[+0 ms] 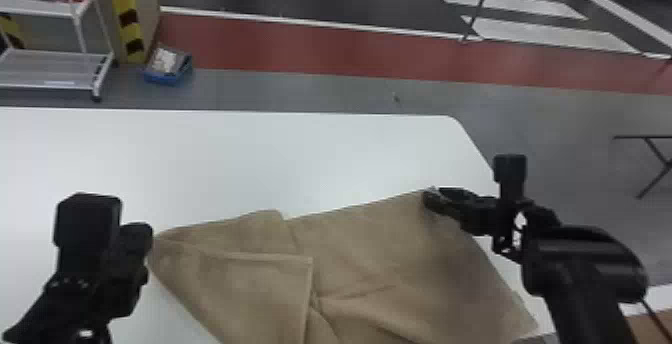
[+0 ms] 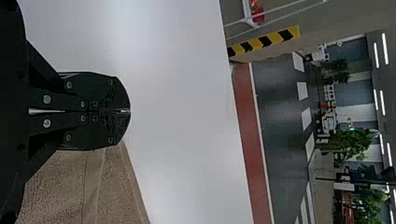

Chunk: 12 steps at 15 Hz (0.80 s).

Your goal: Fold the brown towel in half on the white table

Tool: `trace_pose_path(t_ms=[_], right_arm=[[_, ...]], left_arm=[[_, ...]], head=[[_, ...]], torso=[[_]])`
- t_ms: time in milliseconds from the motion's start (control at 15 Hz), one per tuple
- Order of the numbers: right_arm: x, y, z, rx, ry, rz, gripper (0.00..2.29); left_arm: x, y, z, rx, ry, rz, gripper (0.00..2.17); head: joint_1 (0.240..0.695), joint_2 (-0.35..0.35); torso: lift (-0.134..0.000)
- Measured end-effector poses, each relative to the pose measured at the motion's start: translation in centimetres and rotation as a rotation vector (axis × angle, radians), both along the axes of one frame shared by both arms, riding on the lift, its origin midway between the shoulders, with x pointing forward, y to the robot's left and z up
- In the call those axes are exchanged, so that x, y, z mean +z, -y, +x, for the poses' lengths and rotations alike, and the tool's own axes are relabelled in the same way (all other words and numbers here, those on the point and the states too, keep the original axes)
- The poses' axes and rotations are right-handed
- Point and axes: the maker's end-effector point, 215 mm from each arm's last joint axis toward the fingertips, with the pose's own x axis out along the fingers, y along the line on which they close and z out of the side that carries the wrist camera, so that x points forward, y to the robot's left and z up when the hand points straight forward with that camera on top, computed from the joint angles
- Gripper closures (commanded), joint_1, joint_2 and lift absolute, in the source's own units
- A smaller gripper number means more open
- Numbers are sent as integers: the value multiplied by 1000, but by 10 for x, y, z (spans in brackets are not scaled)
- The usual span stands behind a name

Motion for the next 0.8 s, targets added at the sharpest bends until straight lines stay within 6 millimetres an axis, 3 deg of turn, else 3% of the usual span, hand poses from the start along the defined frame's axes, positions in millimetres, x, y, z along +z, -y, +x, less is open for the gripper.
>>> trace_pose_path(t_ms=[400, 467, 533, 800], right_arm=[[-7, -6, -6, 8, -30, 18, 765], [-7, -5, -6, 8, -34, 18, 829], [-7, -6, -6, 12, -35, 20, 1055], [8, -6, 2, 17, 11, 36, 1116]], left_arm=[[-2, 0, -2, -2, -4, 1, 1379], [-2, 0, -2, -4, -5, 1, 1379], [-2, -1, -2, -5, -5, 3, 1379], [8, -13, 4, 14, 15, 7, 1379]], head=[[695, -224], [695, -225], [695, -224], [695, -210]], torso=[[-123], [-123], [-123], [-123]])
